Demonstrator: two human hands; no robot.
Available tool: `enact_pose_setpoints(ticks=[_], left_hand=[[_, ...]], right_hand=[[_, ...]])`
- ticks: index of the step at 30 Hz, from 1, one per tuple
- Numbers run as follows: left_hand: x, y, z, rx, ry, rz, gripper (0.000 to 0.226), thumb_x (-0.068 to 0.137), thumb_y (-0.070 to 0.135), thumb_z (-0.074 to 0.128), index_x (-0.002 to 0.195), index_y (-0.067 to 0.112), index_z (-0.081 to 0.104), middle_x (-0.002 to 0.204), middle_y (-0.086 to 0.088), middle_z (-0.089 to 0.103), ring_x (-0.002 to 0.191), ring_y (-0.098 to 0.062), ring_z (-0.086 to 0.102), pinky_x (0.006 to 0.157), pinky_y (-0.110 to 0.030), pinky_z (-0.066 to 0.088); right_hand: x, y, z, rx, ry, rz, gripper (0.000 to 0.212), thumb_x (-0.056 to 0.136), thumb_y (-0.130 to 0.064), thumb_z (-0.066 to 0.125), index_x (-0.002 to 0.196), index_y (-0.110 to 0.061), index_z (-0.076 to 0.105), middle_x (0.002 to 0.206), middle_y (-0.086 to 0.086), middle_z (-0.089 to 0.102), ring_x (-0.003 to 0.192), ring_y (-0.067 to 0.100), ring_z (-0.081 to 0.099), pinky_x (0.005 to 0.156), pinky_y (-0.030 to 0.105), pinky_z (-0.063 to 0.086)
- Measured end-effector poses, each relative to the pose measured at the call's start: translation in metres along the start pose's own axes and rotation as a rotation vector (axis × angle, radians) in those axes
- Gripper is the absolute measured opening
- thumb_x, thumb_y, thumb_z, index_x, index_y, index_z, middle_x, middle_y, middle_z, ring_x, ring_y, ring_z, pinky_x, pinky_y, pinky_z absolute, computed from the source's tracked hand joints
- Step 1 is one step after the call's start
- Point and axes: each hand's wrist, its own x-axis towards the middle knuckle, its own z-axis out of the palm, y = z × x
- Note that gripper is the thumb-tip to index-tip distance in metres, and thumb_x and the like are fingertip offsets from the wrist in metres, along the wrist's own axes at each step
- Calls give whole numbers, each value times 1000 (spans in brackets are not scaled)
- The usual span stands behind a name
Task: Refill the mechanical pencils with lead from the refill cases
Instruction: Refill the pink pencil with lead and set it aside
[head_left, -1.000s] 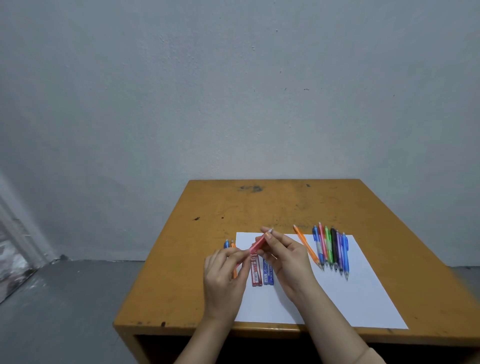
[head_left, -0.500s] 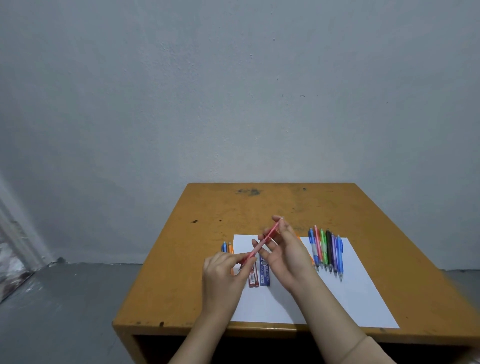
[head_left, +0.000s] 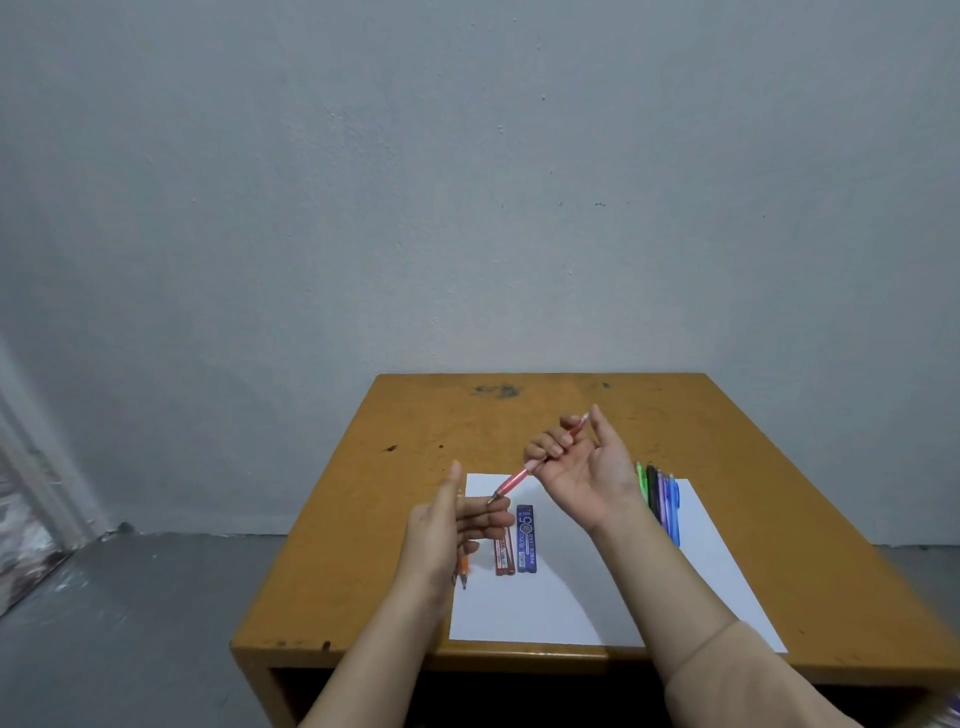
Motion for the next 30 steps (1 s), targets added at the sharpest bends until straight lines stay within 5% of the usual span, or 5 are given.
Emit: enact_pose_setpoints(ticks=[7,21,30], left_hand=[[-3,16,-2,-59,-109,-65,70,97,52,27,78,6,77,86,-16,73,70,-17,66,65,-26,41],[-4,23,0,-99,-210,-80,71,97,52,26,91,-1,72,89,-17,73,66,-15,67,54,-18,48],[-5,24,0,-104,-215,-94,70,97,51,27,91,-1,73,92,-18,72,69,-17,67,61,-23,46]], right_hand=[[0,-11,5,22,-45,4,37,93,-28,38,60,-14,40,52,1,27,46,15,27,57,27,24],[-2,-17,8,67,-66,-4,44,96,-32,38,56,-13,42,52,0,27,46,15,27,56,28,24],[-4,-19,7,75,-72,-10,43,95,-30,37,56,-13,42,51,0,27,45,15,27,56,28,24]])
